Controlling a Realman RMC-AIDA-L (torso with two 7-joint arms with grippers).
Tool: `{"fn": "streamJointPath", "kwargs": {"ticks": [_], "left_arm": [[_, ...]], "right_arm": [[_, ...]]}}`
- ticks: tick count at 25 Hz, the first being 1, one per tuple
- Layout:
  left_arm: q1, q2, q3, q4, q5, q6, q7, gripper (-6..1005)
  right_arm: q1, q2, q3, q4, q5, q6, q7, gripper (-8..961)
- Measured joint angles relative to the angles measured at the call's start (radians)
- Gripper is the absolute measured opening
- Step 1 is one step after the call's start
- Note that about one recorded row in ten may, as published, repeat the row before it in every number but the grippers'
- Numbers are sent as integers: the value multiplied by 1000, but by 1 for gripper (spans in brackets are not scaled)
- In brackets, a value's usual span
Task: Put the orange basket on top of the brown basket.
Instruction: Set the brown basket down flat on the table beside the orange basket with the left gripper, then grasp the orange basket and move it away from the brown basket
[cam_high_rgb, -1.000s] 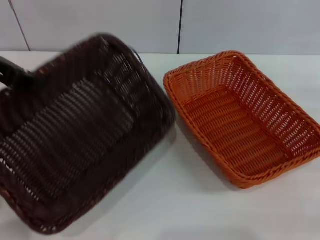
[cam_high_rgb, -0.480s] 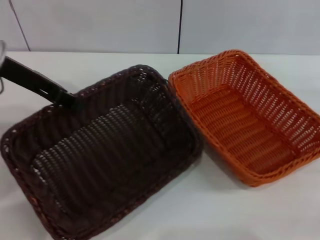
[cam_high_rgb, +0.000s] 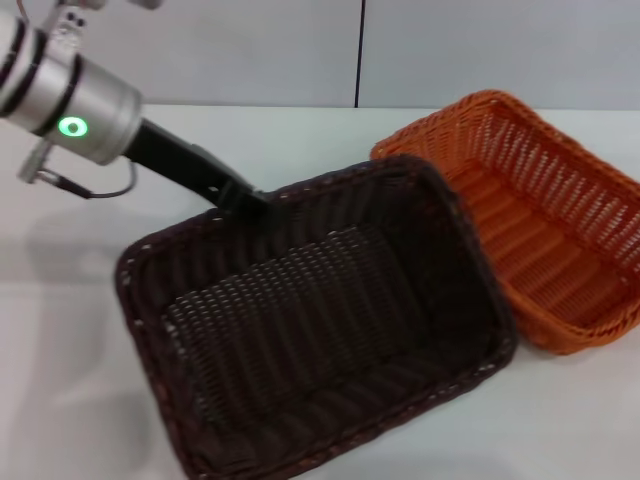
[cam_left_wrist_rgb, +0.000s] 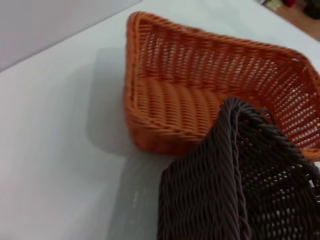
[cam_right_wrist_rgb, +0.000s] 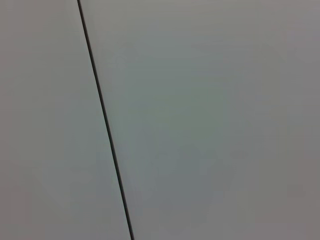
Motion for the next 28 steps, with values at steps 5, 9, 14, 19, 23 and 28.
{"fn": "streamJointPath", "kwargs": {"ticks": [5, 9, 14, 19, 23, 28], "left_arm": [[-49, -30, 7, 92, -8, 48, 15, 229], [-53, -36, 8, 112, -8, 78, 10, 232], [-42, -36, -1, 93, -11, 72, 7, 235], [-34, -34, -12, 80, -18, 76, 15, 278], [-3, -32, -23, 46, -78, 70, 43, 438], [38, -22, -33, 38, -194, 81, 105, 643]], "right_arm": [[0, -2, -1, 0, 0, 11, 0, 638], [5, -4, -1, 0, 0, 34, 0, 637], [8, -4, -6, 0, 0, 39, 3, 637], [13, -5, -15, -2, -7, 50, 15, 636], [6, -22, -107, -19, -31, 90, 139, 635], [-56, -84, -339, -138, -227, 84, 573, 635]]}}
